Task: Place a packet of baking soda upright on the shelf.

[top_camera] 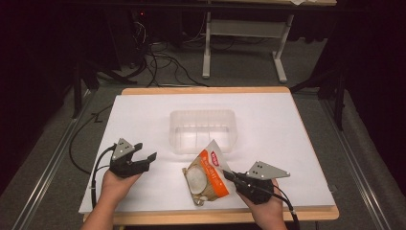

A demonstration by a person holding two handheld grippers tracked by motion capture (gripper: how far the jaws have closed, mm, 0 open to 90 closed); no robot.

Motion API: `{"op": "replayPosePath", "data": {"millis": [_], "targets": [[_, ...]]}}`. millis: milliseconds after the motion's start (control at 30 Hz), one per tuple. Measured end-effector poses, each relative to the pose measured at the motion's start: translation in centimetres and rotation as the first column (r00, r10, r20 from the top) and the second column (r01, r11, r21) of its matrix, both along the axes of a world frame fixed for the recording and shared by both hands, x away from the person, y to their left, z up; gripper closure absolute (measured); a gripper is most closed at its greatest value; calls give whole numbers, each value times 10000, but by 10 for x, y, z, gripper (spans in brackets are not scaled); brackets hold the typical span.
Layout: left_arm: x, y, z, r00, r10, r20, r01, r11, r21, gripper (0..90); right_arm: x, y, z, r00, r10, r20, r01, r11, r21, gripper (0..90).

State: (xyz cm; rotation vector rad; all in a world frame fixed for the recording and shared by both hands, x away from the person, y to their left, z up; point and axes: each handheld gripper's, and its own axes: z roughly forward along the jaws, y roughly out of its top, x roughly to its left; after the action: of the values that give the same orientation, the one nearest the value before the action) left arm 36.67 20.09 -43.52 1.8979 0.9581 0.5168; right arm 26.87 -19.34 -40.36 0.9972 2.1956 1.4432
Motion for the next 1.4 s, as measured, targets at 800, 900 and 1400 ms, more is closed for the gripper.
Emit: {"op": "replayPosePath", "data": {"millis": [800, 900, 1400], "targets": [[-1, -1, 0, 10000, 36, -5, -36, 10000, 78, 322, 18, -103, 36, 9472, -2937, 1288, 2976, 9546, -115, 900], [0, 0, 0, 10000, 77, -15, -77, 9999, 67, 322, 28, -102, 39, 9442, -2968, 1430, 3065, 9505, -505, 900], [-1, 2, 1, 10000, 82, 30, -82, 10000, 16, 322, 52, -83, 26, 9453, -2892, 1507, 3000, 9524, -547, 836]]}}
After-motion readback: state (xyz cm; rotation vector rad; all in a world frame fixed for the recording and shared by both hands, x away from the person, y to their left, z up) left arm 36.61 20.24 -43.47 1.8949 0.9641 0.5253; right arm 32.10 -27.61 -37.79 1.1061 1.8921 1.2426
